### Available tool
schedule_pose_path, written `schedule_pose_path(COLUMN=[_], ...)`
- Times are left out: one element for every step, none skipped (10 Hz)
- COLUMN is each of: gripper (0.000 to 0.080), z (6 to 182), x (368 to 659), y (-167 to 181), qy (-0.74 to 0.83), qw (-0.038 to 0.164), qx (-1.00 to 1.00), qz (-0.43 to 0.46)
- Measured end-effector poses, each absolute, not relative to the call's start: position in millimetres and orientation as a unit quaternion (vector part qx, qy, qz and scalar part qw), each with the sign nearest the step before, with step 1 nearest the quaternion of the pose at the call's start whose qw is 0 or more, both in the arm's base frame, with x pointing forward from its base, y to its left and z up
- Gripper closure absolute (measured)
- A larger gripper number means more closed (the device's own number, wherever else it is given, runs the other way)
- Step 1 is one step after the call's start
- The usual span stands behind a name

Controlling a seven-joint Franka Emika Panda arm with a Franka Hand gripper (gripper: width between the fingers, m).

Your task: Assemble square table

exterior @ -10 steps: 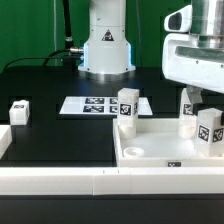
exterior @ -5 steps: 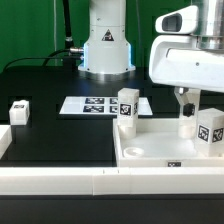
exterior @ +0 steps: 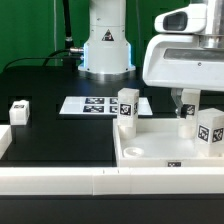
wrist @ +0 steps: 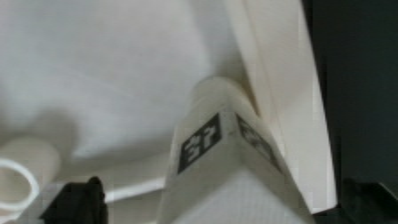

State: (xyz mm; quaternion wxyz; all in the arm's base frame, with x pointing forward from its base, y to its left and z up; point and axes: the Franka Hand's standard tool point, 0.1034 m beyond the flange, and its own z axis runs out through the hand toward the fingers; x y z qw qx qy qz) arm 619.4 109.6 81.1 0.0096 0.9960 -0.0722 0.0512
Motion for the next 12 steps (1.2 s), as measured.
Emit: schedule_pose_path(gripper=[0.0151, 0.0151, 0.0151, 0.0151, 0.0151, 0.0242, 0.0378, 0.0378, 0.0511, 0.0511, 0.0511, 0.0511], z=[81.6, 81.6, 81.5, 81.5, 81.5, 81.5, 81.4, 81.4, 81.6, 81.6, 81.7, 81.7], x=[620.6, 620.8, 620.6, 620.5, 620.5, 620.5, 620.5, 620.5, 620.7, 620.7, 620.8, 620.9], y=[108.0, 107.2, 108.0, 108.6, 108.4, 108.1, 108.0, 108.1, 108.1, 108.2, 108.3, 107.9], qy=[-0.022, 0.014, 0.033, 0.059, 0.063, 0.061, 0.06, 0.048, 0.044, 0.024, -0.02, -0.054], qw=[0.013, 0.016, 0.016, 0.021, 0.022, 0.022, 0.022, 0.021, 0.021, 0.02, 0.017, 0.014], qx=[0.998, 0.998, 0.998, 0.997, 0.996, 0.997, 0.997, 0.997, 0.997, 0.998, 0.998, 0.997], qz=[0.053, 0.053, 0.052, 0.052, 0.052, 0.052, 0.052, 0.052, 0.052, 0.053, 0.054, 0.054])
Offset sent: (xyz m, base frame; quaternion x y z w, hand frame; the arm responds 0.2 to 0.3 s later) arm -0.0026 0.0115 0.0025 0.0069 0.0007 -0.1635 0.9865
